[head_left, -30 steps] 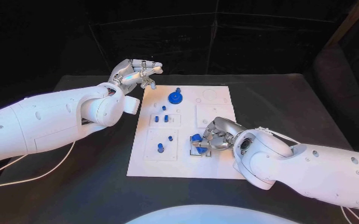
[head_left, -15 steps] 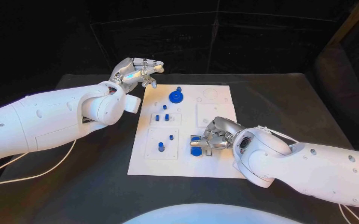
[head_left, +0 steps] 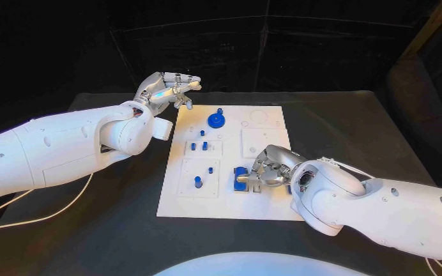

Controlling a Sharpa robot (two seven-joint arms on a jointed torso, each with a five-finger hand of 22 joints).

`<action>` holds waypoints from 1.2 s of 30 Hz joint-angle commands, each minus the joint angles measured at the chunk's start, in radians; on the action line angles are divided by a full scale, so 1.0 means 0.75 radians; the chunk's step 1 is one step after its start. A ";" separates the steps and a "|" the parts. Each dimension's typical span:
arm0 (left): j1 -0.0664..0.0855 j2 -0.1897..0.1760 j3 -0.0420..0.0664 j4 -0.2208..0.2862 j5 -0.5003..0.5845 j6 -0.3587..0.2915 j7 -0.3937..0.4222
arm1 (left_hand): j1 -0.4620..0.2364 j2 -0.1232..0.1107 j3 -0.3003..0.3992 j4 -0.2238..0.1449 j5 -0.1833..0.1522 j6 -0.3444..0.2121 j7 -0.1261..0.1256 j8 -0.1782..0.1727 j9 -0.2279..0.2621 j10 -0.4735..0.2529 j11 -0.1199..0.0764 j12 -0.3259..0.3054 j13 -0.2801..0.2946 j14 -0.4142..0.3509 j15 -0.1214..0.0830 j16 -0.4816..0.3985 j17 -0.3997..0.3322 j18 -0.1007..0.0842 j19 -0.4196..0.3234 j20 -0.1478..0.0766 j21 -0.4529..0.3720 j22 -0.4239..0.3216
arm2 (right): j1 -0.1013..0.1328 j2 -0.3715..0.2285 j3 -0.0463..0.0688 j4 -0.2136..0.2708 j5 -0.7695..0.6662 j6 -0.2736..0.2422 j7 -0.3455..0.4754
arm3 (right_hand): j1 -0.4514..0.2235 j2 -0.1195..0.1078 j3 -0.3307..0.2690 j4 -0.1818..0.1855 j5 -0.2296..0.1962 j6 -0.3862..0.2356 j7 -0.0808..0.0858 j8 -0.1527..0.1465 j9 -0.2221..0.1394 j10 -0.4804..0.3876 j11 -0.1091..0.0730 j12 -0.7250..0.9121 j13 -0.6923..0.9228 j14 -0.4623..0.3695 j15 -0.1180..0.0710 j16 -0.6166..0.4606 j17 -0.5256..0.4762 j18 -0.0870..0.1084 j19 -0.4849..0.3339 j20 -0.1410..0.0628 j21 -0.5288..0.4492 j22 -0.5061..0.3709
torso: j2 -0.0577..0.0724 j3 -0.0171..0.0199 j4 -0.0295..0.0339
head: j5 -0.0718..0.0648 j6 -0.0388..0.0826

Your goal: Assemble the parts on the task board

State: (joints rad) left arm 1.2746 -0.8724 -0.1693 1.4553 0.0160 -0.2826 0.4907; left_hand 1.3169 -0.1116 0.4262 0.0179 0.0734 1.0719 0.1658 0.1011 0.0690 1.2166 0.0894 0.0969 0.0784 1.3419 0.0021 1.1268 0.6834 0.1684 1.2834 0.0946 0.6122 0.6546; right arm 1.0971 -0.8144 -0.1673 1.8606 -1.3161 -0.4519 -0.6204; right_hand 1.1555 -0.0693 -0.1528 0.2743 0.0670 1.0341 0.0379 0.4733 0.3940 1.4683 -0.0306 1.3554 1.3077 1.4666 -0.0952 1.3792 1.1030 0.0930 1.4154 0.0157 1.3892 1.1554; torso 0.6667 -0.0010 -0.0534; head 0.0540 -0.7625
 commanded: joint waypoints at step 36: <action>0.001 0.000 0.001 -0.006 0.001 0.018 0.016 | 0.010 0.015 0.004 -0.008 0.005 -0.003 -0.006 0.003 0.000 -0.009 -0.004 0.006 -0.003 -0.009 -0.003 0.002 -0.002 0.019 0.005 0.006 -0.007 -0.002 | 0.002 -0.022 0.000 -0.007 -0.114 -0.003 0.071 | 0.217 0.085 -0.019 -0.088 0.167 -0.031 0.001 0.010 0.041 0.014 -0.009 0.008 0.106 0.046 -0.010 -0.004 0.007 -0.024 0.008 -0.013 0.003 0.015 | 0.000 -0.0013 -0.0018 | -0.001 0.009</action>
State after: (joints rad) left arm 1.2741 -0.8725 -0.1695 1.4505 0.0160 -0.2796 0.4906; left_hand 1.3222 -0.1064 0.4291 0.0152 0.0734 1.0719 0.1658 0.1011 0.0689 1.2166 0.0893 0.0969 0.0775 1.3419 0.0021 1.1268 0.6834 0.1685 1.2834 0.0947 0.6122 0.6549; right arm 1.0975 -0.8252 -0.1675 1.8495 -1.4011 -0.4046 -0.5988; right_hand 1.3137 -0.0047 -0.1632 0.2087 0.1897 1.0183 0.0408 0.4856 0.4273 1.4684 -0.0377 1.3596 1.3104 1.4668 -0.1021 1.3792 1.1092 0.0930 1.4225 0.0087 1.3892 1.1659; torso 0.6671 -0.0021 -0.0525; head 0.0548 -0.7560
